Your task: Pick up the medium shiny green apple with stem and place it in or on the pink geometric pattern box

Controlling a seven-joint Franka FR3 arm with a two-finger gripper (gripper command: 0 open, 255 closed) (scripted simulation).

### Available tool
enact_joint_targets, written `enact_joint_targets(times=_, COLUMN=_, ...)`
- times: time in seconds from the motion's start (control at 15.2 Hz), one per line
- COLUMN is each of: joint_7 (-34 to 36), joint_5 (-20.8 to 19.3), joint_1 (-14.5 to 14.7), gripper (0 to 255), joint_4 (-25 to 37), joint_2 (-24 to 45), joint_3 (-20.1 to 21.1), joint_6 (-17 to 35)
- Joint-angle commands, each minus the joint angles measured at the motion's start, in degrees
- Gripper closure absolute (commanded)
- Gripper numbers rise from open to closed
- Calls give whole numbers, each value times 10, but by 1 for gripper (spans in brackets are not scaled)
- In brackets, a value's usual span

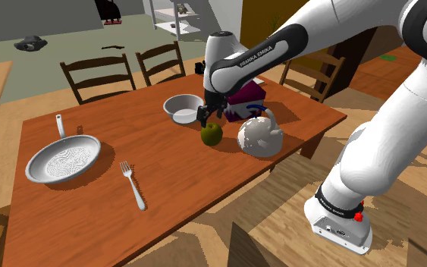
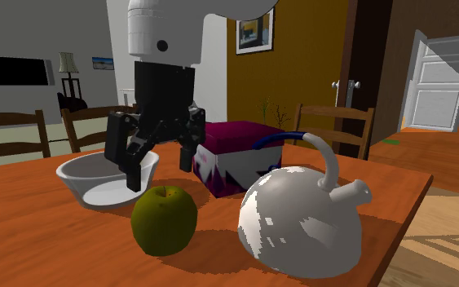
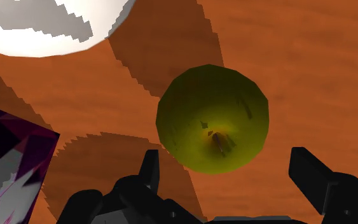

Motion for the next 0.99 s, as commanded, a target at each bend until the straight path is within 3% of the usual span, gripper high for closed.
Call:
enact_joint_targets(times=0.0, joint_7=0, joint_5=0, joint_1=0, gripper=0, joint_4=0, joint_2=0, joint_3=0, joint_6=0)
enact_joint_targets(times=0.13, joint_7=0, joint_5=0, joint_1=0, gripper=0, joint_4=0, joint_2=0, joint_3=0, joint_6=0)
enact_joint_targets(times=0.2, joint_7=0, joint_5=0, joint_1=0, gripper=255, joint_4=0, joint_2=0, joint_3=0, joint_6=0)
enact_joint_targets(times=0.92, joint_7=0, joint_5=1, joint_1=0, gripper=255, joint_4=8, joint_2=-8, joint_3=0, joint_6=-16)
